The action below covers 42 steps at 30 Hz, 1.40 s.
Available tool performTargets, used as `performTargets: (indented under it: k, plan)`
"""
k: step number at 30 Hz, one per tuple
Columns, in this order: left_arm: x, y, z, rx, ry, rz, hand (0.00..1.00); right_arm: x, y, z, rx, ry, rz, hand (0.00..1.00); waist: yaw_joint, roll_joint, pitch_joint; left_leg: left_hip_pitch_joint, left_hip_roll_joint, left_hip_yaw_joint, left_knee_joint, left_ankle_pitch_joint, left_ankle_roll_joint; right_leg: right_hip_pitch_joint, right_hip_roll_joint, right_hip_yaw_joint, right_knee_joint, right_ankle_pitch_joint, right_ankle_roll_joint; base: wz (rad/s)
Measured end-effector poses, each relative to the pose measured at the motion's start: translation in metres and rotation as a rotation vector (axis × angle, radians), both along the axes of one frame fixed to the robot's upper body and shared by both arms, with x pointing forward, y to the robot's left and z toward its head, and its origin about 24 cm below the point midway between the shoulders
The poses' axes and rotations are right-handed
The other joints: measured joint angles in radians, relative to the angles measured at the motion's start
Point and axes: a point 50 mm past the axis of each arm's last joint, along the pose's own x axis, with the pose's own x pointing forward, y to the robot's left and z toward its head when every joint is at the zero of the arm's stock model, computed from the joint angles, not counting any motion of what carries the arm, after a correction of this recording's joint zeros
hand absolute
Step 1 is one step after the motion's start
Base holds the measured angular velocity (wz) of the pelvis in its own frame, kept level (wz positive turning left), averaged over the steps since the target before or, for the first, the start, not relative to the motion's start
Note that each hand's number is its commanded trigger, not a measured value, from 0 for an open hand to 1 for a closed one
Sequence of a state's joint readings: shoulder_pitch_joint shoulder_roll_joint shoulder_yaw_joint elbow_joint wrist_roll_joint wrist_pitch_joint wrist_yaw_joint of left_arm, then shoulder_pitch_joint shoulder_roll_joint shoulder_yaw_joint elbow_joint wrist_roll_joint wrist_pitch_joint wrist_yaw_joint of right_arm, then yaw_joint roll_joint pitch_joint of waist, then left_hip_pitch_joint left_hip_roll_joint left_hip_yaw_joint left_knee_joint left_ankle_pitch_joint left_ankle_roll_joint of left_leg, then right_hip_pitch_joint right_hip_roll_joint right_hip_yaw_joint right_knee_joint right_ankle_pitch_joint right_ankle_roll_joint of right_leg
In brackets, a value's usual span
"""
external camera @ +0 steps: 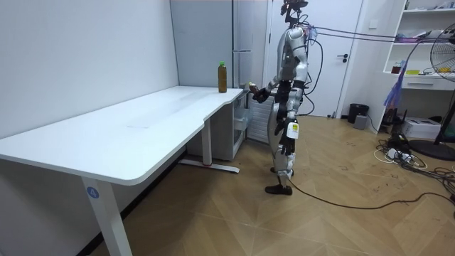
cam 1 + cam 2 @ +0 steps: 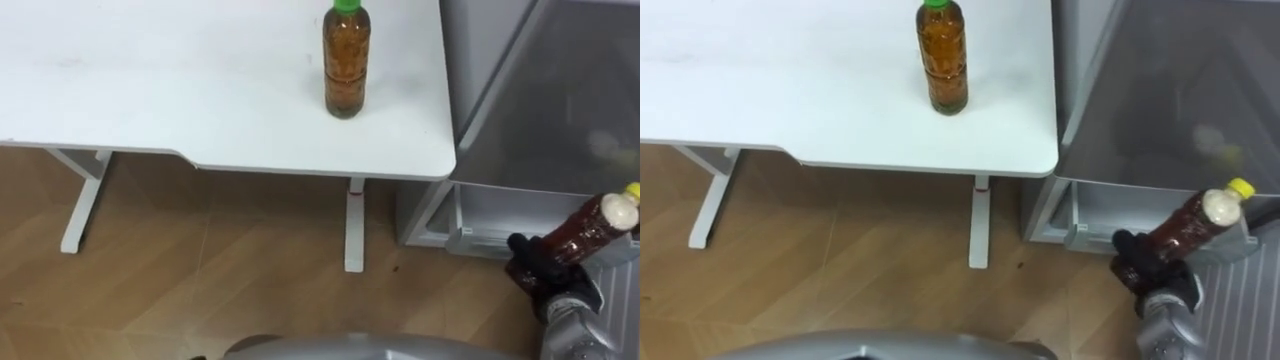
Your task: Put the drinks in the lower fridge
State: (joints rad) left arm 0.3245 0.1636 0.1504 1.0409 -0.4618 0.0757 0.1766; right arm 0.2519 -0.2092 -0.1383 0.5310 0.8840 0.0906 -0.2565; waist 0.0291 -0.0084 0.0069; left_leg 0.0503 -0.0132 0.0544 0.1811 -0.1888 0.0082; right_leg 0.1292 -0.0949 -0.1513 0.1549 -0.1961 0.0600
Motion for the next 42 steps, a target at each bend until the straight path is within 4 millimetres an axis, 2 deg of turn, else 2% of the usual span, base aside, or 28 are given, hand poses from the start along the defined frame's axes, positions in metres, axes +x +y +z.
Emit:
performTargets:
  k: [6, 12, 16, 19, 20, 23, 25, 26, 27, 29, 32, 38, 42]
  plan:
    - [-0.014, -0.006, -0.001, -0.034, 0.064, -0.068, 0.0, 0.009, 0.003, 0.001, 0.138, -0.059, -0.159, 1.0, -0.01, 0.012, 0.0049, -0.007, 0.002, -0.025, 0.045, -0.028, 0.001, 0.02, 0.002, -0.026, 0.016, -0.003, 0.005, 0.11]
    - [-0.018, -0.015, -0.003, -0.091, 0.085, -0.134, 0.0, 0.025, 0.008, 0.005, 0.297, -0.153, -0.277, 1.0, 0.003, 0.024, 0.0042, -0.087, 0.002, -0.038, 0.117, -0.045, 0.007, -0.034, 0.0, -0.038, 0.045, -0.007, 0.008, 0.06]
    - [-0.015, -0.019, -0.005, -0.124, 0.088, -0.182, 0.0, 0.05, 0.009, 0.01, 0.396, -0.217, -0.351, 1.0, -0.007, 0.042, 0.0036, -0.167, 0.003, -0.051, 0.164, -0.044, 0.009, -0.104, -0.001, -0.046, 0.081, -0.007, 0.007, 0.09]
    - [-0.007, -0.019, -0.005, -0.123, 0.075, -0.19, 0.0, 0.066, 0.008, 0.012, 0.42, -0.244, -0.388, 1.0, 0.002, 0.053, 0.0015, -0.219, -0.001, -0.058, 0.187, -0.039, 0.014, -0.165, -0.008, -0.046, 0.128, -0.015, 0.004, 0.07]
    - [-0.001, -0.019, -0.006, -0.123, 0.066, -0.204, 0.0, 0.075, 0.009, 0.014, 0.438, -0.26, -0.398, 1.0, 0.004, 0.056, 0.004, -0.247, -0.002, -0.058, 0.202, -0.038, 0.015, -0.198, -0.012, -0.046, 0.159, -0.024, 0.003, 0.0]
    - [0.016, -0.019, -0.007, -0.128, 0.032, -0.238, 0.0, 0.098, 0.012, 0.02, 0.493, -0.296, -0.426, 1.0, 0.005, 0.055, 0.0049, -0.323, -0.008, -0.062, 0.235, -0.03, 0.015, -0.289, -0.024, -0.048, 0.224, -0.046, -0.002, 0.09]
    - [0.024, -0.017, -0.006, -0.128, 0.005, -0.248, 0.0, 0.107, 0.013, 0.023, 0.52, -0.32, -0.439, 1.0, 0.005, 0.057, 0.0056, -0.364, -0.008, -0.066, 0.251, -0.024, 0.014, -0.332, -0.026, -0.048, 0.247, -0.05, -0.005, 0.07]
    - [0.029, -0.016, -0.005, -0.127, -0.006, -0.255, 0.0, 0.11, 0.011, 0.023, 0.53, -0.322, -0.46, 1.0, 0.0, 0.049, 0.0117, -0.392, -0.008, -0.067, 0.266, -0.023, 0.014, -0.361, -0.027, -0.047, 0.266, -0.054, -0.007, 0.04]
    - [0.032, -0.015, -0.005, -0.129, -0.012, -0.26, 0.0, 0.113, 0.01, 0.024, 0.538, -0.326, -0.477, 1.0, 0.002, 0.048, 0.0135, -0.409, -0.008, -0.067, 0.274, -0.023, 0.014, -0.379, -0.028, -0.044, 0.28, -0.059, -0.007, 0.03]
    - [0.042, -0.011, -0.003, -0.126, -0.031, -0.304, 0.0, 0.125, 0.007, 0.029, 0.56, -0.335, -0.512, 1.0, 0.005, 0.036, 0.0224, -0.475, -0.017, -0.064, 0.311, -0.023, 0.014, -0.464, -0.046, -0.039, 0.353, -0.086, -0.009, 0.06]
    - [0.05, -0.008, -0.003, -0.119, -0.042, -0.326, 0.0, 0.134, -0.001, 0.034, 0.554, -0.334, -0.538, 1.0, 0.01, 0.024, 0.0293, -0.542, -0.019, -0.061, 0.353, -0.024, 0.014, -0.538, -0.059, -0.042, 0.418, -0.103, -0.016, 0.09]
    - [0.06, -0.007, -0.001, -0.103, -0.064, -0.366, 0.0, 0.148, -0.02, 0.052, 0.526, -0.396, -0.55, 1.0, 0.037, 0.024, 0.0297, -0.651, -0.019, -0.053, 0.408, -0.023, 0.011, -0.656, -0.076, -0.047, 0.51, -0.132, -0.029, 0.09]
    - [0.062, -0.005, 0.0, -0.096, -0.061, -0.389, 0.0, 0.161, -0.019, 0.061, 0.53, -0.42, -0.536, 1.0, 0.041, 0.019, 0.0328, -0.682, -0.019, -0.046, 0.425, -0.022, 0.008, -0.697, -0.08, -0.039, 0.548, -0.144, -0.035, 0.01]
